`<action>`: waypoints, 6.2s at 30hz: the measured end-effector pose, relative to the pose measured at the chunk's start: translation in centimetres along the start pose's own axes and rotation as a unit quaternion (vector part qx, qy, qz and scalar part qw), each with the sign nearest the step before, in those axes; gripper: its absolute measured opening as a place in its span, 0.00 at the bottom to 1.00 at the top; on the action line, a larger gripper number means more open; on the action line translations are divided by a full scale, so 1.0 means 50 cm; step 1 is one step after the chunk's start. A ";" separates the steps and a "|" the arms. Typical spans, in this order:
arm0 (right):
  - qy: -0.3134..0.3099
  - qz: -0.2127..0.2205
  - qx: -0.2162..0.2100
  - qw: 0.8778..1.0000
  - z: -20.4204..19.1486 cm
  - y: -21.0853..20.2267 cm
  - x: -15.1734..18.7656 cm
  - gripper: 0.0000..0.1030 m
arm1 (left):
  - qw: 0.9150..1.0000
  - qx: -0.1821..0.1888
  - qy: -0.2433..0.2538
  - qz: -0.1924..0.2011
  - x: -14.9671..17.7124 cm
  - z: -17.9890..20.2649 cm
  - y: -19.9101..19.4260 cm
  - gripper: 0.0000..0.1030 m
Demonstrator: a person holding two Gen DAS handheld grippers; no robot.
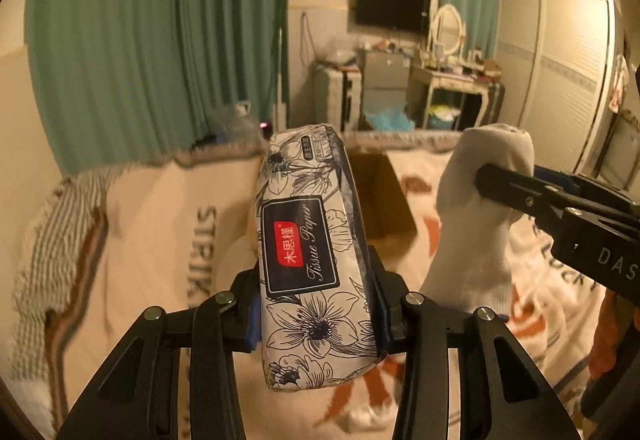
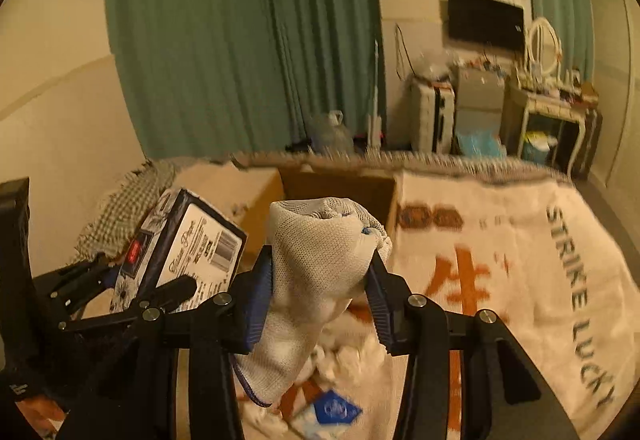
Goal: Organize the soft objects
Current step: 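Carry both items over the cardboard box and open both grippers to drop them, then grasp the white mask with the left gripper while the right grasps the blue tissue pack, then carry mask and blue tissue pack into the box and release both, then move both tools back toward the remaining items on the blanket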
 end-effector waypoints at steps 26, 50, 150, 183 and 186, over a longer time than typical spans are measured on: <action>0.008 -0.073 -0.017 0.997 0.110 0.462 -0.084 0.52 | 0.997 -0.003 0.013 -0.071 -0.067 -0.037 0.384 0.62; -0.034 0.036 0.033 0.998 0.038 -0.156 -0.157 1.00 | 0.995 -0.055 -0.032 0.080 -0.128 -0.034 -0.179 0.94; -0.002 -0.026 -0.013 1.000 0.083 0.299 -0.137 0.65 | 0.999 -0.020 0.004 -0.051 -0.064 -0.032 0.315 0.53; 0.015 0.025 0.042 0.999 0.126 0.033 -0.246 1.00 | 0.997 -0.035 0.019 0.059 -0.181 0.016 -0.004 0.94; 0.006 0.032 0.053 0.998 0.120 -0.043 -0.221 1.00 | 0.997 -0.034 0.007 0.068 -0.169 0.022 -0.058 0.94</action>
Point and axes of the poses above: each gripper's, at about its wrist camera, not at the fingertips, and y roughly the way its jaws point, z to its right, x to its underside, the point moved 6 cm from there along y, roughly the way its jaws point, and after that the axes turned 2 degrees about -y, right-handed, at the moved point
